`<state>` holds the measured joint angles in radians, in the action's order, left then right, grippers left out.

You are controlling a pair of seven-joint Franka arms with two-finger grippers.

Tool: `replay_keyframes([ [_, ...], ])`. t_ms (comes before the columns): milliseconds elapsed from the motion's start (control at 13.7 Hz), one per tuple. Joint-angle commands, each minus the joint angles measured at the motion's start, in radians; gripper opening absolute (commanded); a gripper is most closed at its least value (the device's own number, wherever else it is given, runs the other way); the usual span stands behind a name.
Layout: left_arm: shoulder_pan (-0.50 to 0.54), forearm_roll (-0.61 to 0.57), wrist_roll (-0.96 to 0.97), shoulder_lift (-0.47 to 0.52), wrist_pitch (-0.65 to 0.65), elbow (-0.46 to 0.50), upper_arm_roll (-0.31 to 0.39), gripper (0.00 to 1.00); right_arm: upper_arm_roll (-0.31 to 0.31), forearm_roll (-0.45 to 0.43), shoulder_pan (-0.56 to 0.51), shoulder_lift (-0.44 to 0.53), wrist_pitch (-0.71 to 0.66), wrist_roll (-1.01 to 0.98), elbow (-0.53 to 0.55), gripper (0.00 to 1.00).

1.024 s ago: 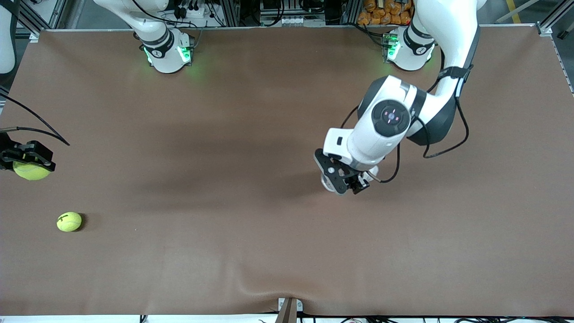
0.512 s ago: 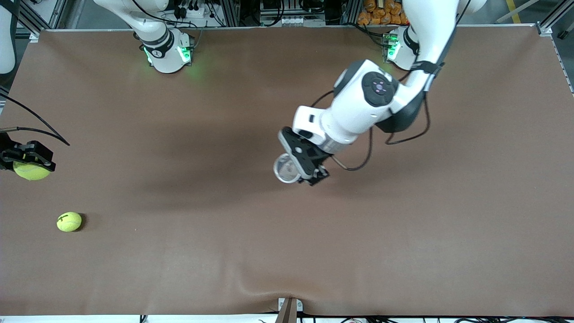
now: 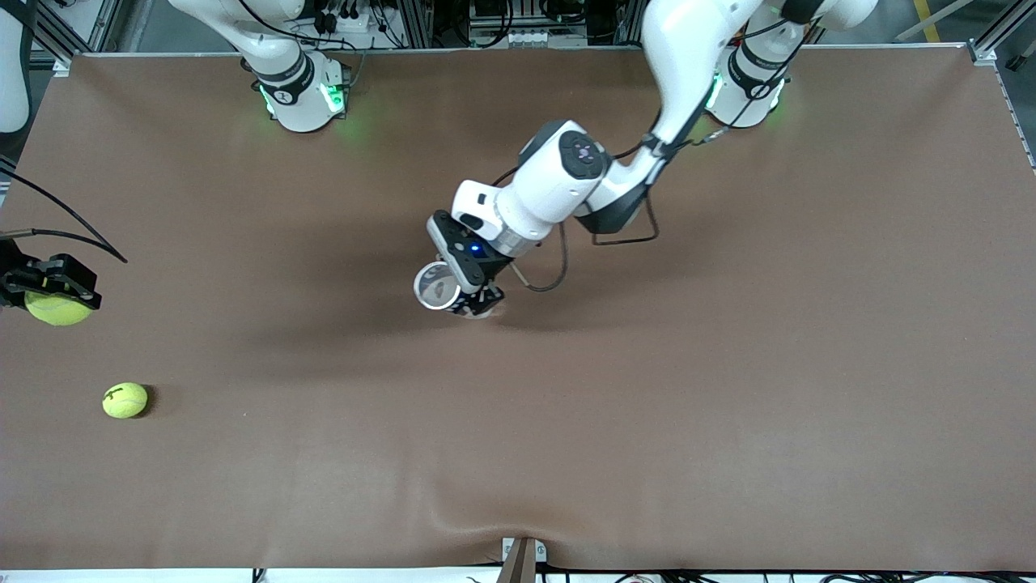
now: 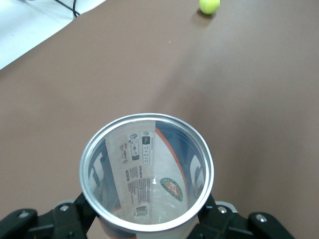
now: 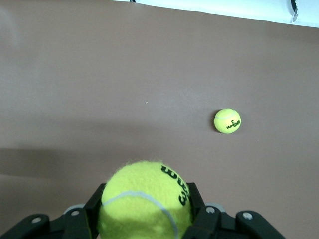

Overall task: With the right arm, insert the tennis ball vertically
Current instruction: 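Carry the upright can toward the table middle with the left gripper, then bring the held tennis ball over the can with the right gripper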

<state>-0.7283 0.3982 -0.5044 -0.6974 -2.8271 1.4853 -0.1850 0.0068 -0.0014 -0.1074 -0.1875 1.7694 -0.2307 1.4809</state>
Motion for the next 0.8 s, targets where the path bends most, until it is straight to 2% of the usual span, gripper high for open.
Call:
replay_keyframes([
  [0, -0.052, 0.034, 0.012, -0.059, -0.157, -0.014, 0.006, 0.80, 0.001, -0.011, 0.000, -0.012, -0.010, -0.007, -0.028, 0.00],
  [293, -0.118, 0.108, 0.014, -0.099, -0.308, -0.014, 0.006, 0.80, 0.001, -0.022, 0.003, -0.012, -0.010, -0.006, -0.027, 0.00],
  [512, -0.180, 0.168, 0.014, -0.169, -0.455, -0.019, 0.006, 0.80, 0.001, -0.022, 0.002, -0.013, -0.008, -0.006, -0.027, 0.00],
  [732, -0.195, 0.185, 0.015, -0.183, -0.503, -0.017, 0.006, 0.80, 0.001, -0.022, 0.002, -0.013, -0.008, -0.006, -0.028, 0.00],
])
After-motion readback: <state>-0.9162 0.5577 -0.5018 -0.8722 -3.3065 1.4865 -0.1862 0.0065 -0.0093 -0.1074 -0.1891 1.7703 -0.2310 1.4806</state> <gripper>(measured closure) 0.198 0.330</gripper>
